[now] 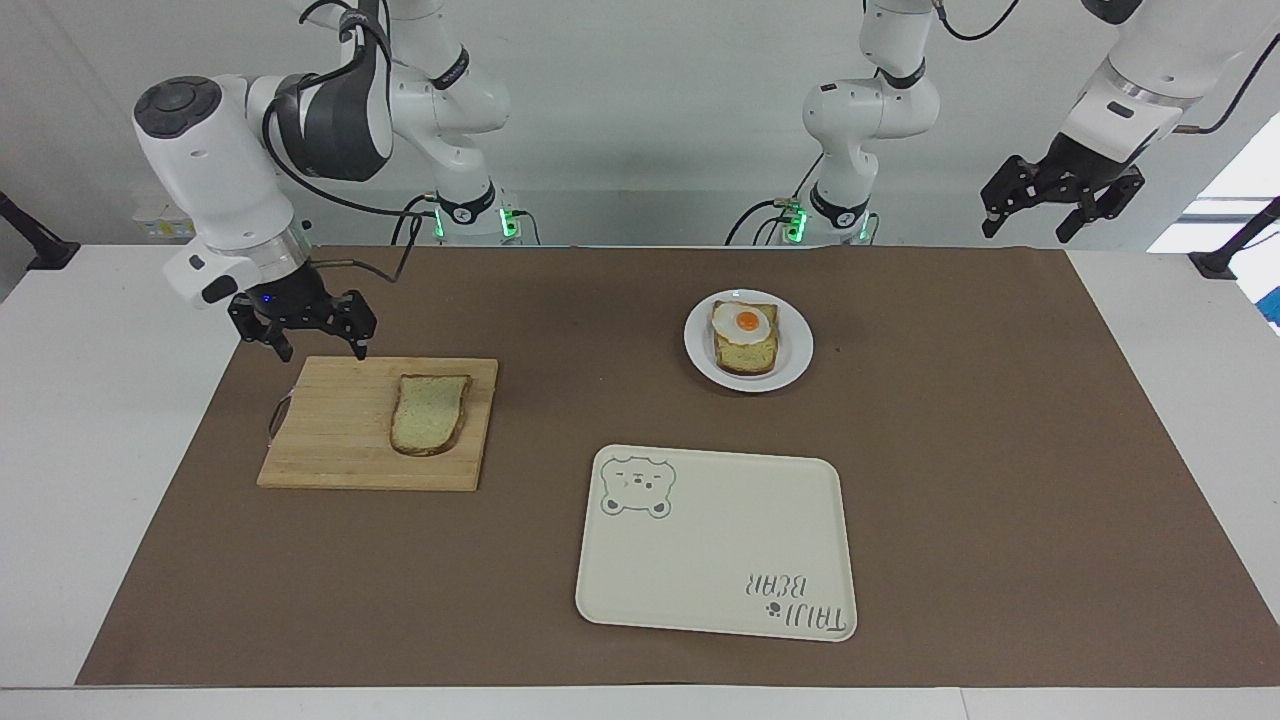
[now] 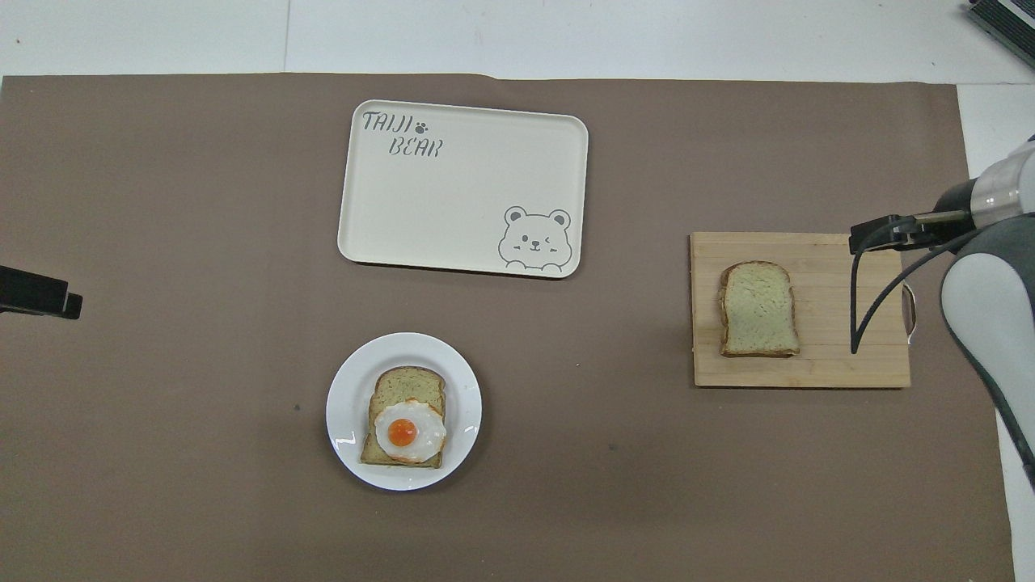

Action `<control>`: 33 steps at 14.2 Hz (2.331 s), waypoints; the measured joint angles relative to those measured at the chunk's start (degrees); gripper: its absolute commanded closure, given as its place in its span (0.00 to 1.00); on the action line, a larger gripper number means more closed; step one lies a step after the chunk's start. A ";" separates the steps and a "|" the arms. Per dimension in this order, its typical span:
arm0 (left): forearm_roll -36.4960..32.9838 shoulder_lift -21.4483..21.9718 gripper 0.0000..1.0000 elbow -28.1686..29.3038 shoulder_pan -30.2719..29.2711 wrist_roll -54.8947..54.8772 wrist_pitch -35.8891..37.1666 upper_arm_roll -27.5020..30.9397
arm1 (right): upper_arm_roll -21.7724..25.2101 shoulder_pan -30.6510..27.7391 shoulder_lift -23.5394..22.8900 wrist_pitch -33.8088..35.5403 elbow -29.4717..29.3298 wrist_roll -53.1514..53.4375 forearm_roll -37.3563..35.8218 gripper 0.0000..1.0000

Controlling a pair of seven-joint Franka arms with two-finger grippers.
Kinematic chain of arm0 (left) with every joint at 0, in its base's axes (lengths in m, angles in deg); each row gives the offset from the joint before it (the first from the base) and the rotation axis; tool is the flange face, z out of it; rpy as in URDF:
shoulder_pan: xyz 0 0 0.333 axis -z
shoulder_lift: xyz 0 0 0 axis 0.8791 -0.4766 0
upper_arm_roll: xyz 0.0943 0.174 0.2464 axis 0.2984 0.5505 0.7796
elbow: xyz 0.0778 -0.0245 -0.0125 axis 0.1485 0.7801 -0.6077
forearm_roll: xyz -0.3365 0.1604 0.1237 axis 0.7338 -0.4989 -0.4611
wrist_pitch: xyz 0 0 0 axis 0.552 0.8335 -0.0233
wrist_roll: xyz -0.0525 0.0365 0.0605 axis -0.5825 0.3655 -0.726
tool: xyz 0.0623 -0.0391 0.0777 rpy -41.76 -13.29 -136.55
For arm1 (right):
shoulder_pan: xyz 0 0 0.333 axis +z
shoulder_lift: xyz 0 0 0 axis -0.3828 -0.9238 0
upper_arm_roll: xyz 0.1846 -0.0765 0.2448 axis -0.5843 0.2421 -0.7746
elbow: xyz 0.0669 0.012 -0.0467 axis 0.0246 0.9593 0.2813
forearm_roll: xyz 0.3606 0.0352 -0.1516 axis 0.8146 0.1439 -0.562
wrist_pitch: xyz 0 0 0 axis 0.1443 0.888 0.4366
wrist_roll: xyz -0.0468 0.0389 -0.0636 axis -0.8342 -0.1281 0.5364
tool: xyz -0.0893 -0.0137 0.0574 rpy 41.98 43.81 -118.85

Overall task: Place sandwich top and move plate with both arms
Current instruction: 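Reach the right gripper over the bread slice on the wooden board, then lower the right gripper and grasp the bread slice edge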

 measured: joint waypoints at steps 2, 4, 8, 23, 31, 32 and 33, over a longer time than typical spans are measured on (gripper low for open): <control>0.00 0.00 0.00 0.00 0.00 0.00 0.00 0.00 | -0.03 0.01 -0.28 0.00 0.28 0.00 0.00 0.00; 0.00 0.00 0.00 0.00 0.00 0.00 0.00 0.00 | -0.17 0.09 -1.05 -0.09 0.84 -0.01 0.00 0.00; 0.00 0.00 0.00 0.00 0.00 0.00 0.00 0.00 | -0.70 0.89 -4.66 -6.65 2.62 -0.01 0.28 0.00; 0.00 0.00 0.00 0.00 0.00 0.00 0.00 0.00 | -0.32 -2.05 -9.22 -18.68 15.66 -14.01 15.93 0.12; 0.00 0.02 0.00 0.00 0.00 0.00 0.00 0.00 | -0.29 -3.83 -9.17 -19.09 18.27 -14.94 17.83 0.61; 0.00 0.02 0.00 0.00 0.00 0.00 0.00 0.00 | -0.29 -4.04 -9.16 -19.10 18.49 -14.94 17.88 0.81; 0.00 0.02 0.00 0.00 0.00 0.00 0.00 0.00 | -0.29 -4.23 -9.15 -19.10 18.59 -14.94 18.09 1.00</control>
